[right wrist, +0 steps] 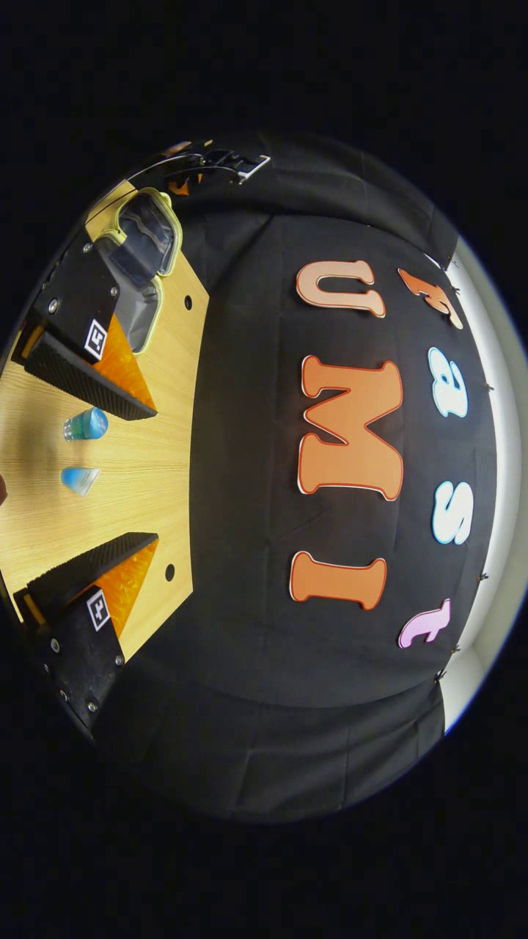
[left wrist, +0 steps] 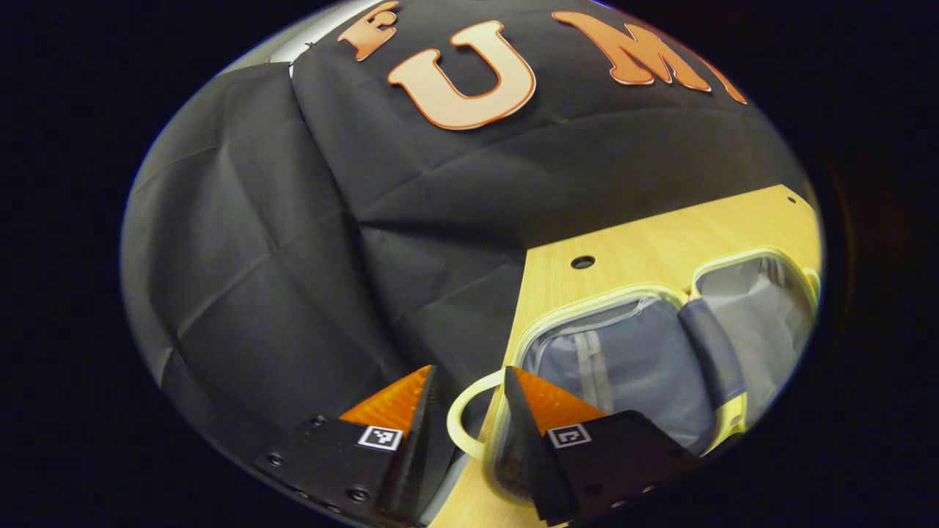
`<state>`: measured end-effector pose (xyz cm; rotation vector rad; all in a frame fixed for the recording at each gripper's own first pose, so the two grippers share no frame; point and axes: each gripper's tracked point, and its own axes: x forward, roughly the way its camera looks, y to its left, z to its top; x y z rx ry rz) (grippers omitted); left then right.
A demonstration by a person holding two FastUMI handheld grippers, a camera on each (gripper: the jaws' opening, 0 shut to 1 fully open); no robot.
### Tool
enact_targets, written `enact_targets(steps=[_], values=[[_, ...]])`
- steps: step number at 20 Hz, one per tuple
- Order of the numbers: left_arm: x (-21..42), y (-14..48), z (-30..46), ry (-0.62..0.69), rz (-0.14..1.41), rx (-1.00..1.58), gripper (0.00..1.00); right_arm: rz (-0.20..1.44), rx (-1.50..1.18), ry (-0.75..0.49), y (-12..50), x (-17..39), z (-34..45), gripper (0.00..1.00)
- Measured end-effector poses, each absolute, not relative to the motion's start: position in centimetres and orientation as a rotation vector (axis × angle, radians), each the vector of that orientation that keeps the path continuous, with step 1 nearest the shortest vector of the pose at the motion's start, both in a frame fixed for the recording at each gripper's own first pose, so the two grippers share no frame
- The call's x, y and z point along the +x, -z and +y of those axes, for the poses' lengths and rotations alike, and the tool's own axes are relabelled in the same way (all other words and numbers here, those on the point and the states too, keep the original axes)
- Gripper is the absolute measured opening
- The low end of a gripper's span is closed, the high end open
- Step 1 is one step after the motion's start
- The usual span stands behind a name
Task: First open the suitcase, pack the skin care products into it, and then close the suitcase.
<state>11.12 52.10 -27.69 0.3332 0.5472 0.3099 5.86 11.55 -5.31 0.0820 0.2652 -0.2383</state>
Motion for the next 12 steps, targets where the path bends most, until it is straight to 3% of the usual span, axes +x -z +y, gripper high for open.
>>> enact_targets(steps=[4,12], values=[[10.6,23.8,46.8,-0.287,0.457,0.293,0.93,0.244,0.086,0.216,5.4,5.4,10.4,0.97],[10.4,14.8,33.5,-0.188,0.271,0.187,0.98,0.231,0.101,0.124,5.8,5.6,8.5,0.97]])
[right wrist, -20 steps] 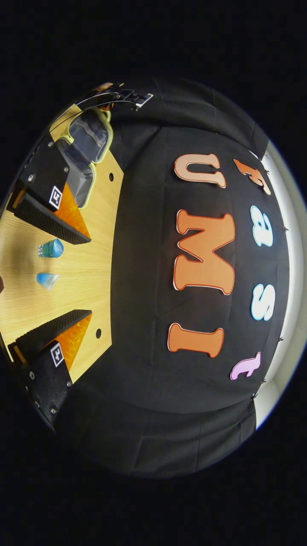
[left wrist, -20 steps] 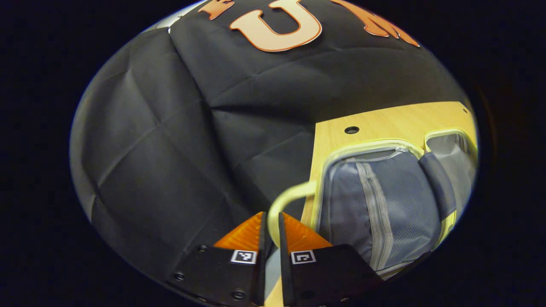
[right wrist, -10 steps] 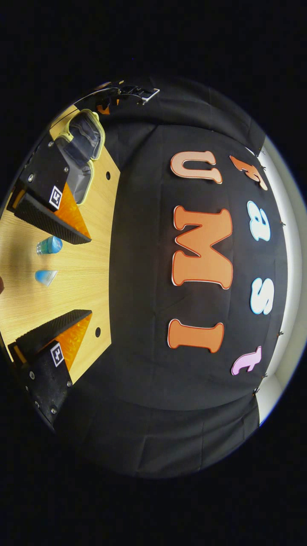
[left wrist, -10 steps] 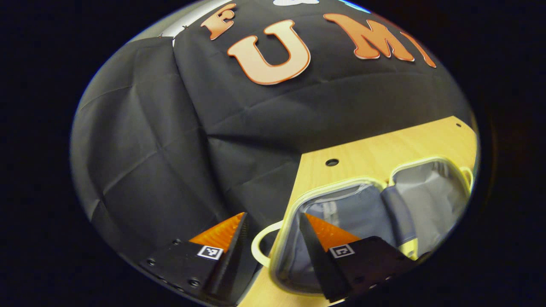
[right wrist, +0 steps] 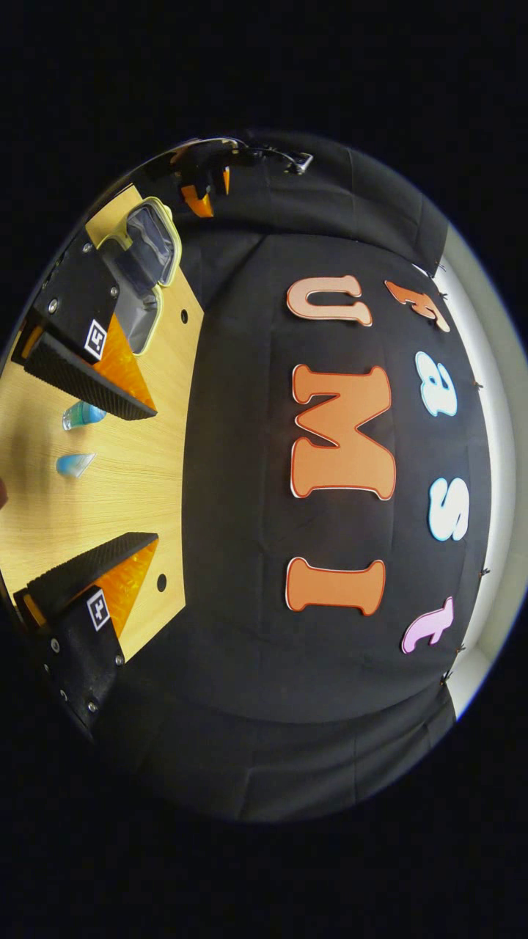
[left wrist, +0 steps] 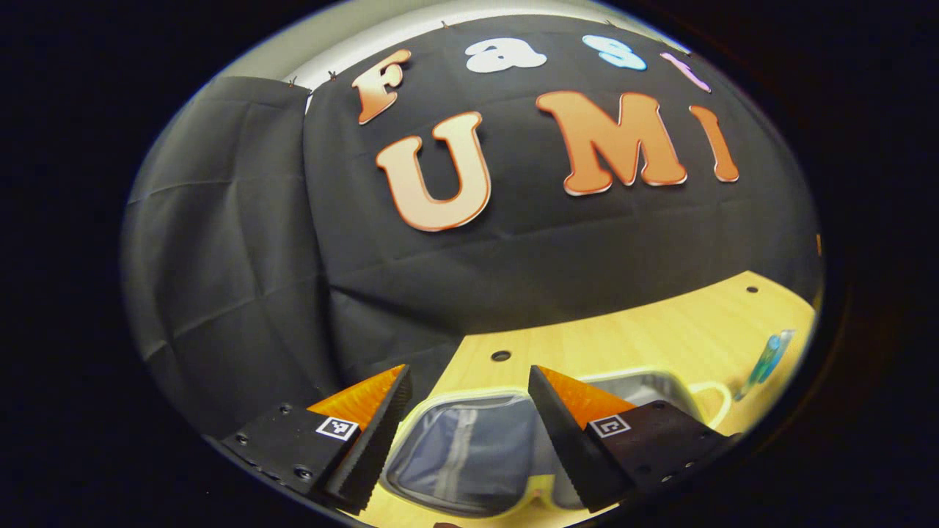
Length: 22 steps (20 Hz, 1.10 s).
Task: First open the suitcase, pack the skin care products into it, and then close the suitcase.
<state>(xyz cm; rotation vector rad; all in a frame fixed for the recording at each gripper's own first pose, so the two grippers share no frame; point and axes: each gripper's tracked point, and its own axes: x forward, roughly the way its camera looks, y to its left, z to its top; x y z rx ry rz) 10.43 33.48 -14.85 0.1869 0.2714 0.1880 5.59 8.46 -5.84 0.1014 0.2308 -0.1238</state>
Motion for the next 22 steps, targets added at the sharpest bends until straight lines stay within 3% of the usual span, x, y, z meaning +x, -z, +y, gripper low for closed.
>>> enact_targets(steps=[13,22], values=[[9.4,15.0,11.3,0.054,0.24,0.072,0.98,0.254,0.101,0.031,8.2,5.4,7.4,0.97],[8.6,20.6,0.2,0.232,0.305,0.055,0.98,0.263,0.027,0.033,10.8,6.0,6.4,0.97]])
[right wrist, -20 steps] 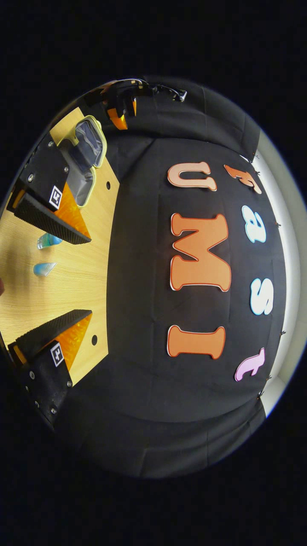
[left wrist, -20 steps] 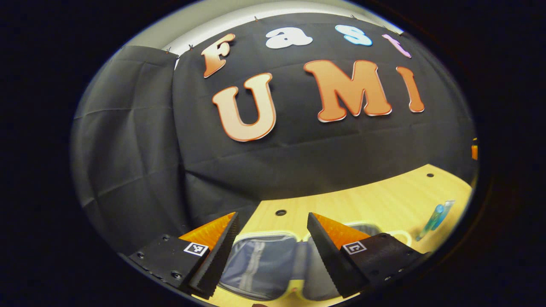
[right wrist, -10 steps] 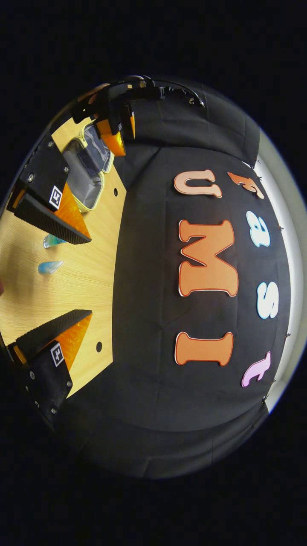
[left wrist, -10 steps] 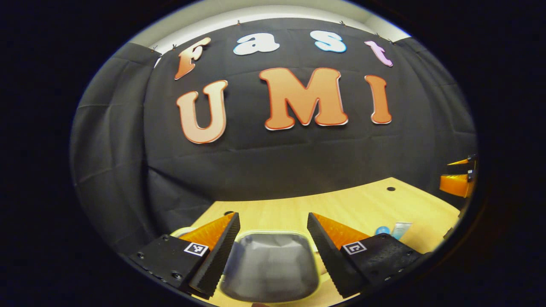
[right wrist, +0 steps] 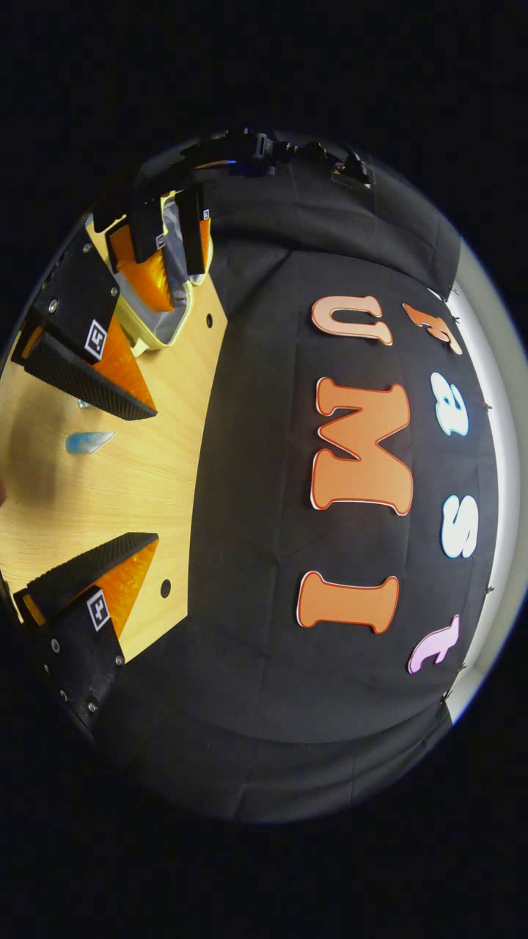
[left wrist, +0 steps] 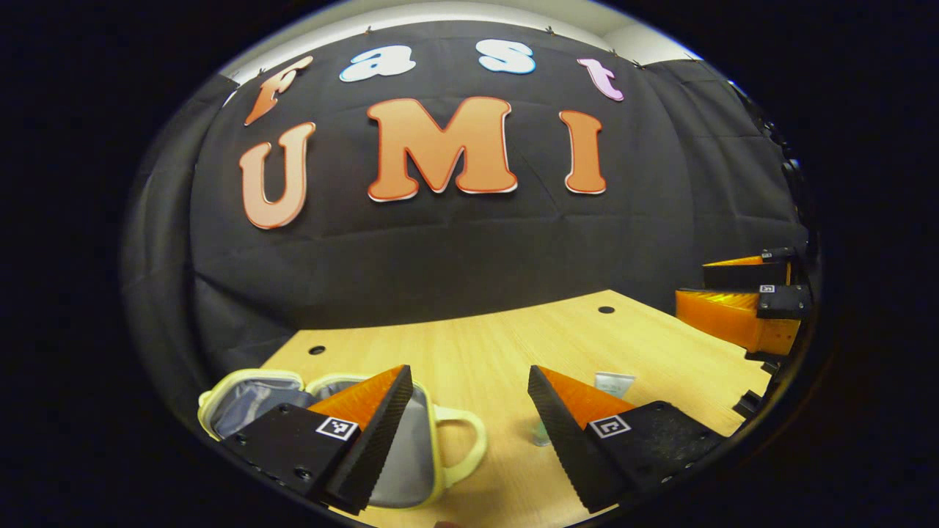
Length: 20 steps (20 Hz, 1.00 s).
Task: First open the suitcase, pack the skin care products into it, and then close the suitcase.
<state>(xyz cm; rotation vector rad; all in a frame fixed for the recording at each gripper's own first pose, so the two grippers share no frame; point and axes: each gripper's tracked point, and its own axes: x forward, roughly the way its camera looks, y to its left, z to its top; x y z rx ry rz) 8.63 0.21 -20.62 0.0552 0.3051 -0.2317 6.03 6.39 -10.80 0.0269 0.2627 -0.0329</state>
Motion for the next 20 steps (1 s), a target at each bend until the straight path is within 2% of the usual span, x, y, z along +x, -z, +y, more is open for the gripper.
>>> enact_targets(steps=[9,16,19,20], values=[[9.1,30.8,-6.3,0.315,0.409,0.037,0.99,0.301,-0.016,0.019,17.7,6.3,5.3,0.98],[10.8,35.6,-8.7,0.328,0.469,0.047,0.98,0.339,-0.007,-0.01,22.2,6.5,5.9,0.98],[11.3,37.6,-9.4,0.34,0.514,0.025,0.93,0.36,0.01,-0.021,23.8,6.6,5.9,0.98],[11.4,38.0,-9.6,0.344,0.522,0.019,0.79,0.368,0.013,-0.026,24.3,6.7,6.0,0.98]])
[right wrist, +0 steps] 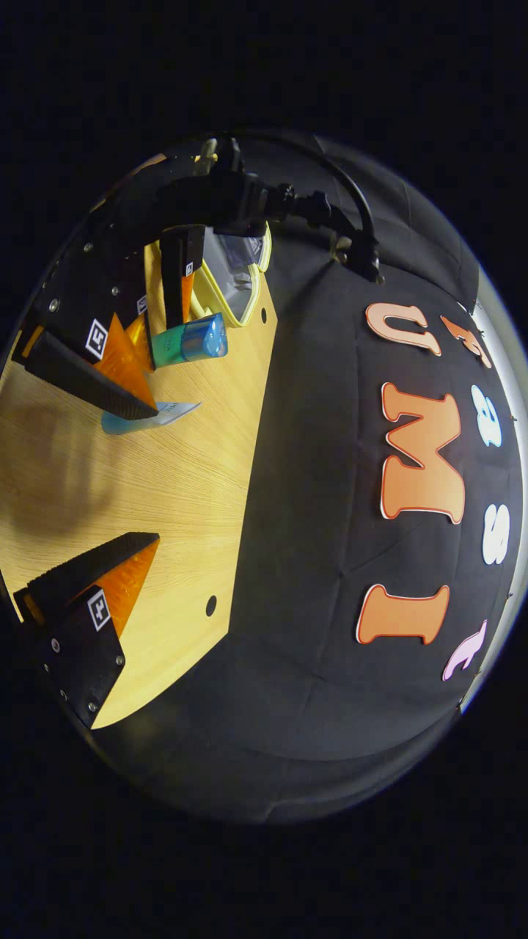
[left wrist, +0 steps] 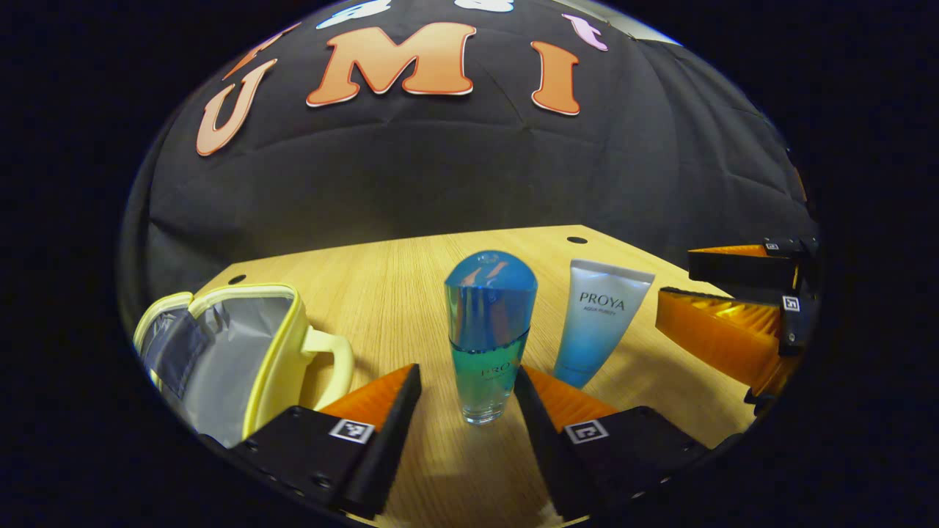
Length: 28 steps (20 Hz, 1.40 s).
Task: First open the suitcase, pack the skin care products into it, and then close the suitcase.
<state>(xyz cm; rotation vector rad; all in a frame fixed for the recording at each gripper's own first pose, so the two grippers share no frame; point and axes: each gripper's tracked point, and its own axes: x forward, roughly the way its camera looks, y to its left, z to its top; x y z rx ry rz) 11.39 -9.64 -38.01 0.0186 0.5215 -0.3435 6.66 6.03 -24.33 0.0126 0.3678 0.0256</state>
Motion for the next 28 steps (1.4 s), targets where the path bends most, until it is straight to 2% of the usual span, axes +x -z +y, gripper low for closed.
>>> enact_targets(steps=[1,2,4,9,15,17,21,24,25,26,28], values=[[11.6,38.0,-9.8,0.346,0.521,0.015,0.76,0.377,0.017,-0.037,24.7,6.7,6.3,0.98],[11.8,38.0,-10.4,0.364,0.52,0.008,0.63,0.39,0.018,-0.048,25.5,6.7,6.5,0.97],[12.3,38.3,-10.3,0.349,0.513,0.015,0.46,0.407,0.017,-0.077,26.4,6.6,7.2,0.98],[12.4,37.2,-9.0,0.31,0.502,0.001,0.46,0.449,0.028,-0.149,28.6,7.7,8.8,0.94],[13.5,31.9,-7.8,0.272,0.436,-0.022,0.46,0.469,0.013,-0.217,29.7,9.7,10.9,0.82],[14.0,30.1,-7.1,0.259,0.415,-0.027,0.46,0.492,0.019,-0.239,30.3,9.9,11.7,0.71],[14.0,27.3,-5.2,0.23,0.388,0.016,0.46,0.53,0.027,-0.265,30.5,9.8,12.7,0.42],[14.1,25.1,-3.5,0.192,0.376,0.026,0.46,0.527,0.057,-0.287,28.5,9.7,13.3,0.39],[13.9,24.1,-3.0,0.18,0.369,0.03,0.46,0.516,0.061,-0.294,27.2,9.8,13.2,0.34],[13.8,23.1,-2.5,0.168,0.363,0.035,0.46,0.501,0.063,-0.299,25.8,9.8,13.2,0.39],[13.3,20.9,-1.3,0.149,0.353,0.041,0.47,0.476,0.074,-0.315,22.8,9.8,13.2,0.39]])
